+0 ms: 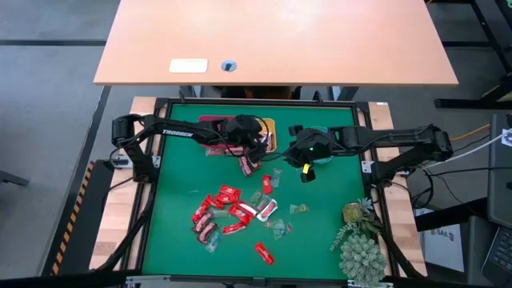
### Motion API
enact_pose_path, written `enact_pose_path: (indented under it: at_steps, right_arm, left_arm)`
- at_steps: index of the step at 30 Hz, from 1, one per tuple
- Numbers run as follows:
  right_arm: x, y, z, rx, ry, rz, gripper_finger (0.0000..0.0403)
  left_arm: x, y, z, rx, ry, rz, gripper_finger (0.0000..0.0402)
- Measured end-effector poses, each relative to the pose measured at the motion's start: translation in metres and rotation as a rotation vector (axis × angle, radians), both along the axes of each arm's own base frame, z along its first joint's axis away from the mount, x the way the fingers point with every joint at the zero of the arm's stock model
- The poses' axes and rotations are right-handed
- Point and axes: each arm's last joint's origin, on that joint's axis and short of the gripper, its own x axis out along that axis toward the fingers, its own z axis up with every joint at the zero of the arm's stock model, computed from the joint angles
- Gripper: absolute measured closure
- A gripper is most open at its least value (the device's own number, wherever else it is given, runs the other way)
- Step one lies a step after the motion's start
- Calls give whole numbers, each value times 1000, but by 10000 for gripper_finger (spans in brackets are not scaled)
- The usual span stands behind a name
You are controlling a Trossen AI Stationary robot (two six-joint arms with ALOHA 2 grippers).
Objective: Sort candy
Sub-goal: Put the blue gummy bear into the blue bin
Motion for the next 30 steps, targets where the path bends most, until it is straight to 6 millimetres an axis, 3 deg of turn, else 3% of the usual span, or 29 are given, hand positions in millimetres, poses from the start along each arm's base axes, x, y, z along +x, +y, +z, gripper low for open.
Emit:
enact_pose_path:
  at_steps: [6, 16, 30]
  right_arm:
    - [7, 2, -11, 45, 49, 39, 298]
    - [22, 3, -33, 61, 128, 50, 224]
    - [50, 5, -89, 101, 310, 77, 221]
  left_arm:
    - [-10, -5, 9, -65, 33, -65, 193]
    - [-44, -13, 48, 11, 76, -116, 193]
    - [-72, -28, 82, 32, 41, -141, 193]
